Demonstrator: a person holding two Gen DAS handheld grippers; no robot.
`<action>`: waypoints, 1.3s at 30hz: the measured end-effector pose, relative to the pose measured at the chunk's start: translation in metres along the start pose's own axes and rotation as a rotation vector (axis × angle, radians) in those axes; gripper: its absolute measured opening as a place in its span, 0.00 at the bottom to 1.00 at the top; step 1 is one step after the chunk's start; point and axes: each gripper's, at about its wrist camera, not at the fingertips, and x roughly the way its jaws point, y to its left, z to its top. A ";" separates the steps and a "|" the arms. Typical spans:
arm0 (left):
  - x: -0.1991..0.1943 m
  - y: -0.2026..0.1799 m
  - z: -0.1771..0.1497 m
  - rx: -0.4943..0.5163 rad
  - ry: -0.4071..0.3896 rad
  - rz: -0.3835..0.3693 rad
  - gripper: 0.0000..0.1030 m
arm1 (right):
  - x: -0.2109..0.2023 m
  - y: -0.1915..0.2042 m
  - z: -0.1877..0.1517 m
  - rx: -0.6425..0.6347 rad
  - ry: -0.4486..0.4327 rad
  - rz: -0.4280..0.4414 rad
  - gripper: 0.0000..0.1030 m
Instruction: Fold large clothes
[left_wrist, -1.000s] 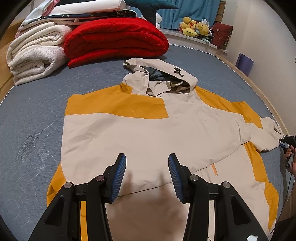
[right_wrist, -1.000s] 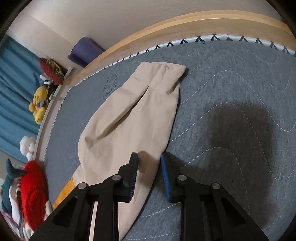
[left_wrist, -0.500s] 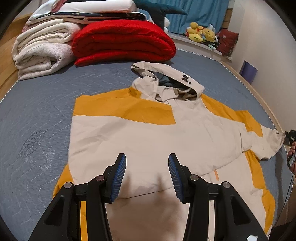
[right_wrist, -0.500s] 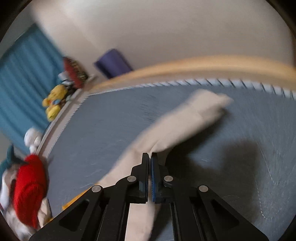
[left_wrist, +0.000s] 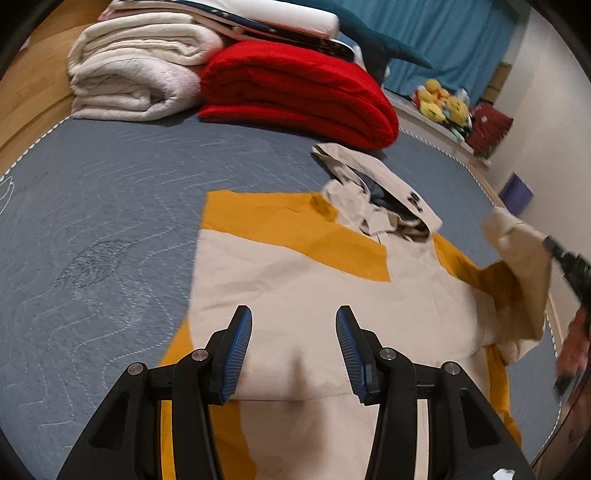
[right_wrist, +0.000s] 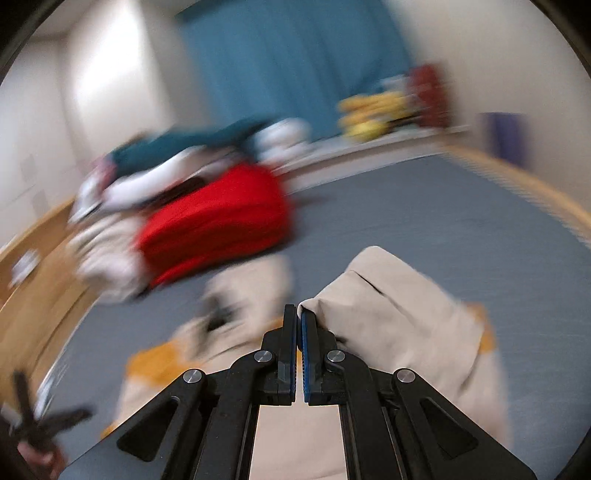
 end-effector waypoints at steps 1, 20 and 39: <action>-0.001 0.005 0.002 -0.010 0.002 0.000 0.43 | 0.012 0.039 -0.013 -0.036 0.043 0.062 0.02; 0.002 -0.022 -0.007 0.038 0.059 -0.100 0.35 | -0.022 0.070 -0.096 0.101 0.326 0.011 0.44; 0.055 -0.150 -0.051 0.421 0.096 -0.142 0.43 | 0.064 -0.036 -0.190 0.562 0.621 -0.179 0.38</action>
